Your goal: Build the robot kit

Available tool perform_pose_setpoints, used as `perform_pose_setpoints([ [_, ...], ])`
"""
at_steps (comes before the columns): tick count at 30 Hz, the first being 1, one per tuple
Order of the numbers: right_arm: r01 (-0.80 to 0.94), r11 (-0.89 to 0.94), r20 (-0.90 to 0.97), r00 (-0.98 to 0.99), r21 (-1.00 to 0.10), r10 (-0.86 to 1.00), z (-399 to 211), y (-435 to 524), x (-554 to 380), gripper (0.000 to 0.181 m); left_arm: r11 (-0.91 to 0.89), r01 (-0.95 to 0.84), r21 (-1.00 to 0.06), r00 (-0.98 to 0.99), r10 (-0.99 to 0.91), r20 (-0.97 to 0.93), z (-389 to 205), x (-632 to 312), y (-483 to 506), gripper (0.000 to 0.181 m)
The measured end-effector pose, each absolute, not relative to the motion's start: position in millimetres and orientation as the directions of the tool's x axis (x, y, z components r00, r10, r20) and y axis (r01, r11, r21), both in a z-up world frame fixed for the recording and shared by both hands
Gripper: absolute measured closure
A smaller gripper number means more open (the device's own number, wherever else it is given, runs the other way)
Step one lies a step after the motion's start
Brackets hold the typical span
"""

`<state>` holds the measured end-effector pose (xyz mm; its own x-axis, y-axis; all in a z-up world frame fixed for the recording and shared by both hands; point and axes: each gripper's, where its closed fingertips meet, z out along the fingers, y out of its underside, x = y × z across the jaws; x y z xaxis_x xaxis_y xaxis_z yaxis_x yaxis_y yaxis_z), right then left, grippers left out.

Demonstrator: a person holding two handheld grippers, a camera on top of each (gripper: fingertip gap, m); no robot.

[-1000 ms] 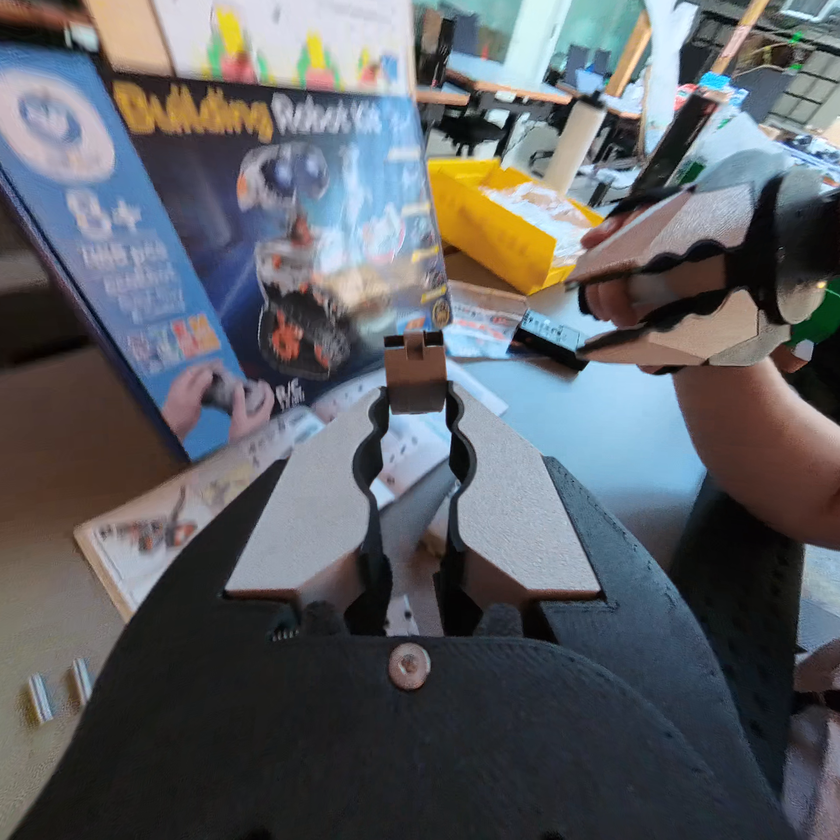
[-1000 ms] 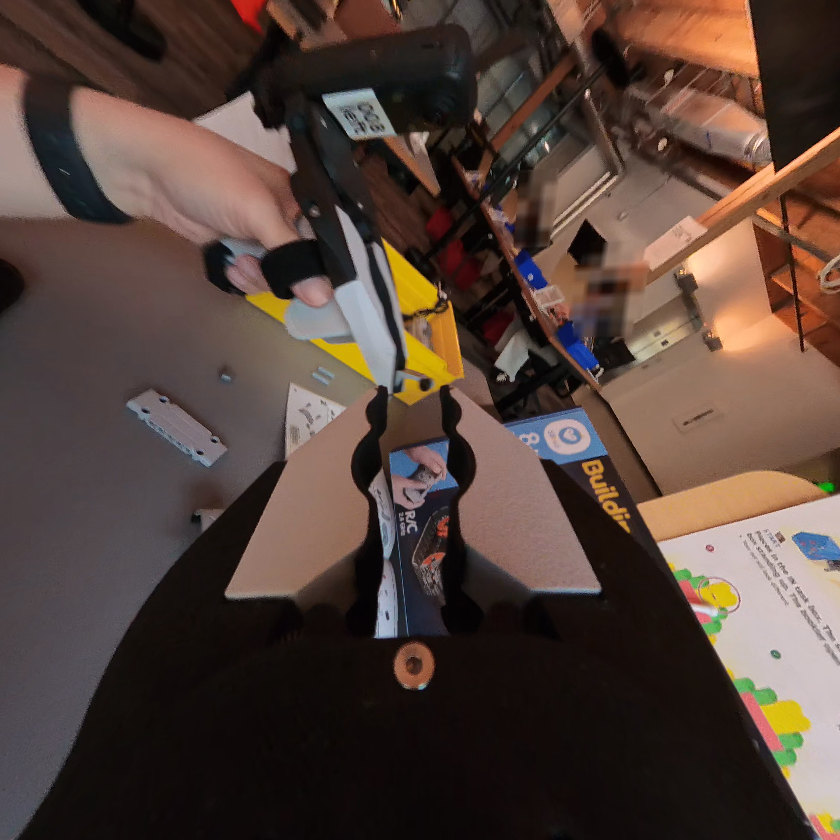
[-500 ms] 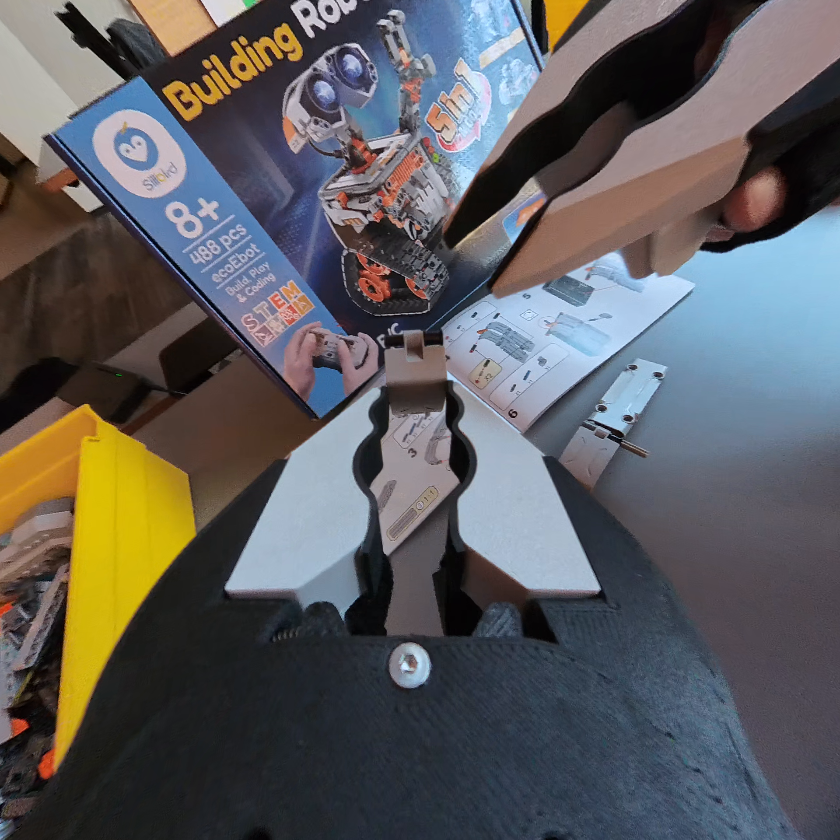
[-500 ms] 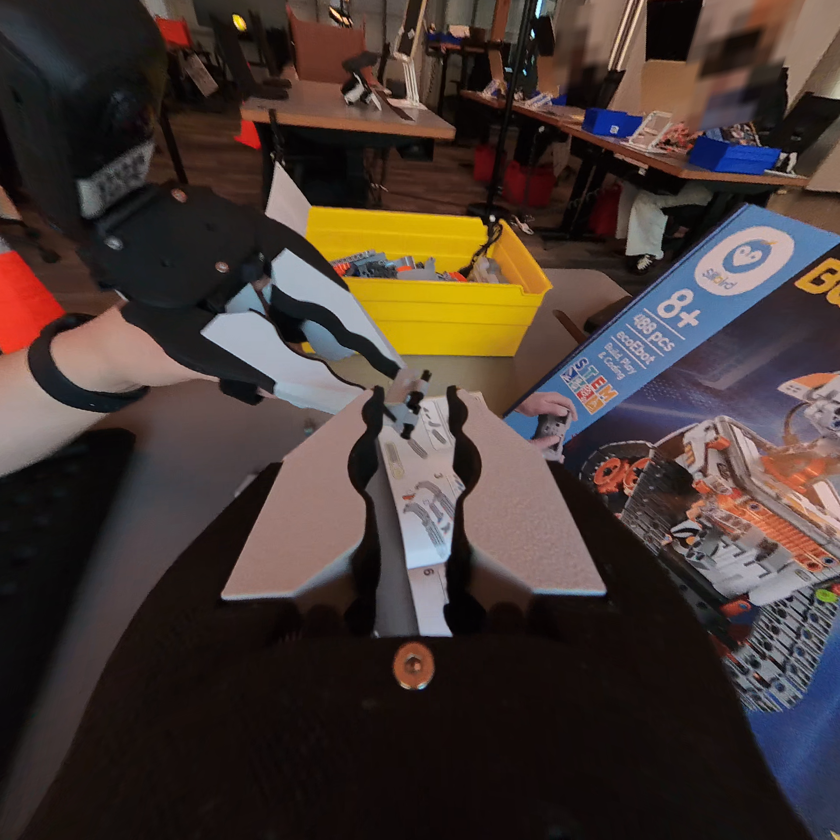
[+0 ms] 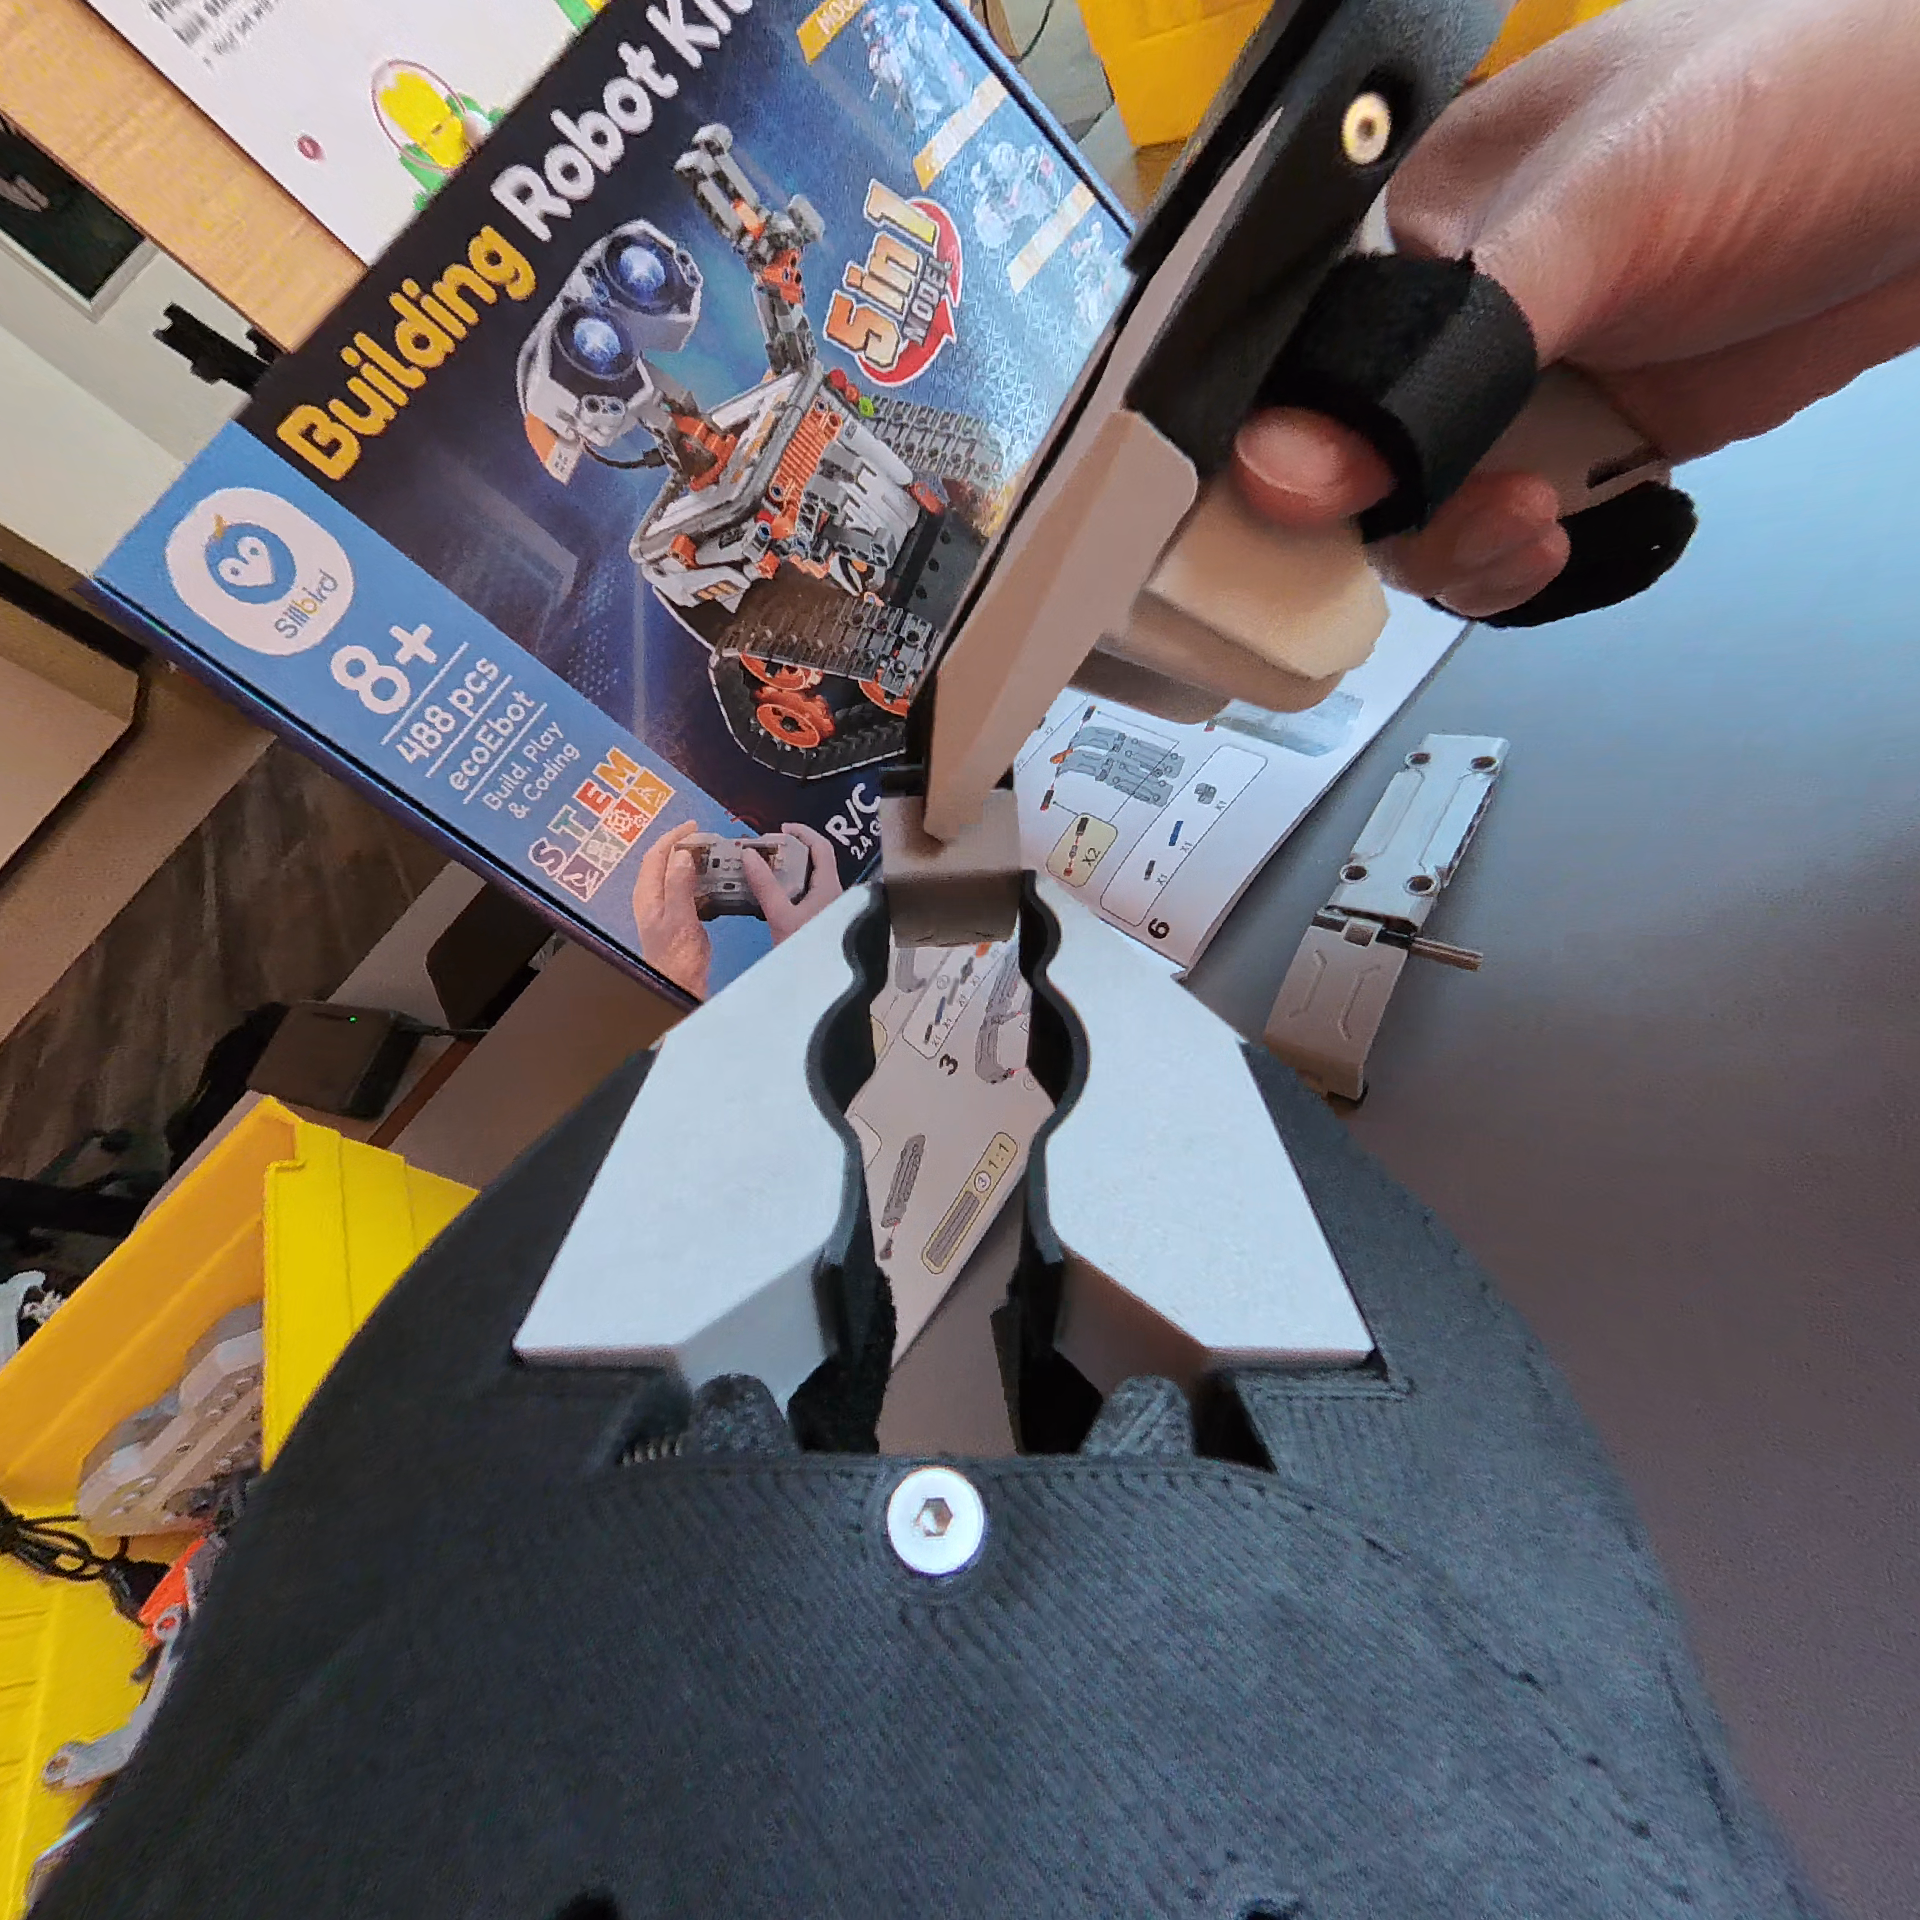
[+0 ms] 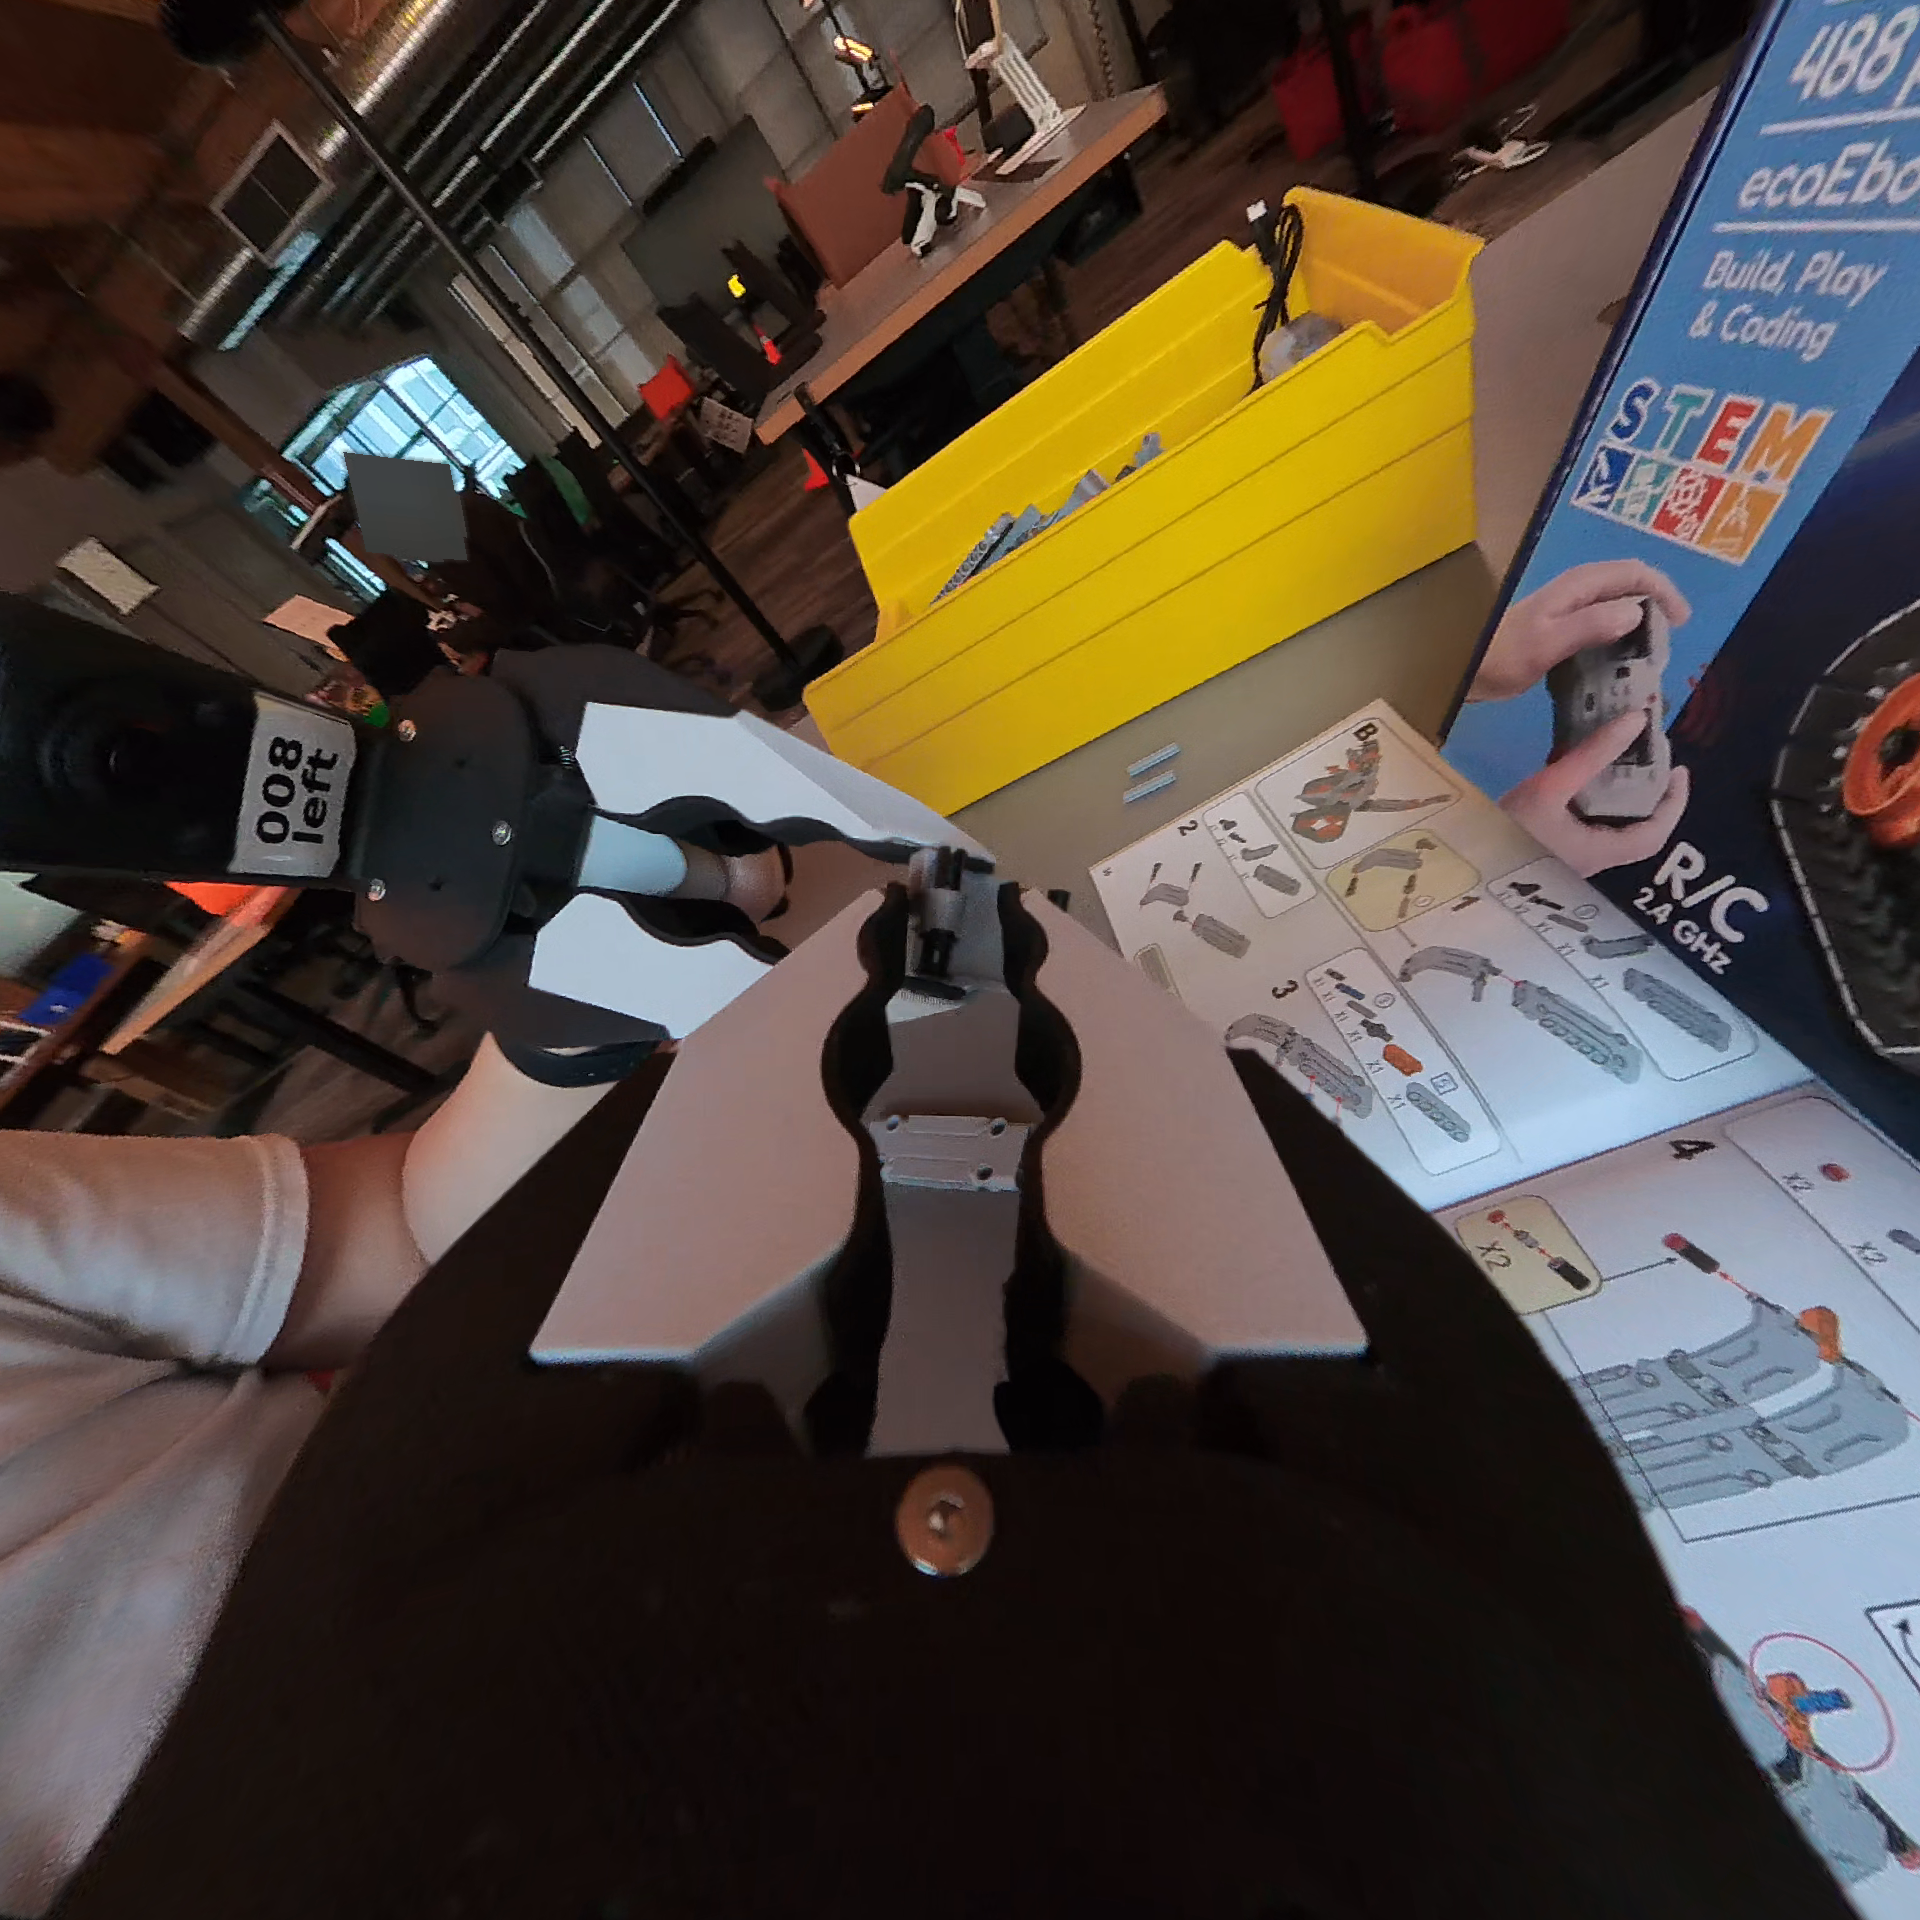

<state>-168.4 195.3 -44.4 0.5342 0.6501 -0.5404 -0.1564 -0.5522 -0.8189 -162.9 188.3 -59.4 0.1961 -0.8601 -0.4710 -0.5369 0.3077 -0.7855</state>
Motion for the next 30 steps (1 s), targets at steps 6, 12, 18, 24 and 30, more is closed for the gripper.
perform_pose_setpoints([
  [6,-0.157,-0.557,-0.561,0.449,-0.816,0.695,-31.9,184.9,-172.9,0.175,0.384,-0.477,-0.79,0.187,-0.834,-0.518,-48.6,-164.1,182.9,0.158],
  [12,-0.261,-0.508,-0.57,0.434,-0.821,0.698,-10.0,188.6,-165.7,0.176,0.143,-0.269,-0.953,0.337,-0.912,-0.232,-23.2,-212.4,207.7,0.163],
  [18,-0.066,-0.36,-0.362,0.315,-0.931,0.877,-2.7,155.7,-199.7,0.176,-0.034,0.11,-0.993,0.262,-0.963,0.062,17.6,-239.5,194.4,0.162],
  [24,0.116,-0.18,-0.141,0.286,-0.977,0.948,-14.0,138.3,-213.9,0.175,-0.19,0.111,-0.976,-0.017,-0.982,0.189,5.9,-227.2,172.0,0.155],
  [30,0.14,0.216,0.244,0.233,-0.966,0.941,3.4,117.3,-213.6,0.175,-0.103,0.061,-0.993,-0.072,-0.993,0.098,-5.7,-209.9,152.2,0.154],
])
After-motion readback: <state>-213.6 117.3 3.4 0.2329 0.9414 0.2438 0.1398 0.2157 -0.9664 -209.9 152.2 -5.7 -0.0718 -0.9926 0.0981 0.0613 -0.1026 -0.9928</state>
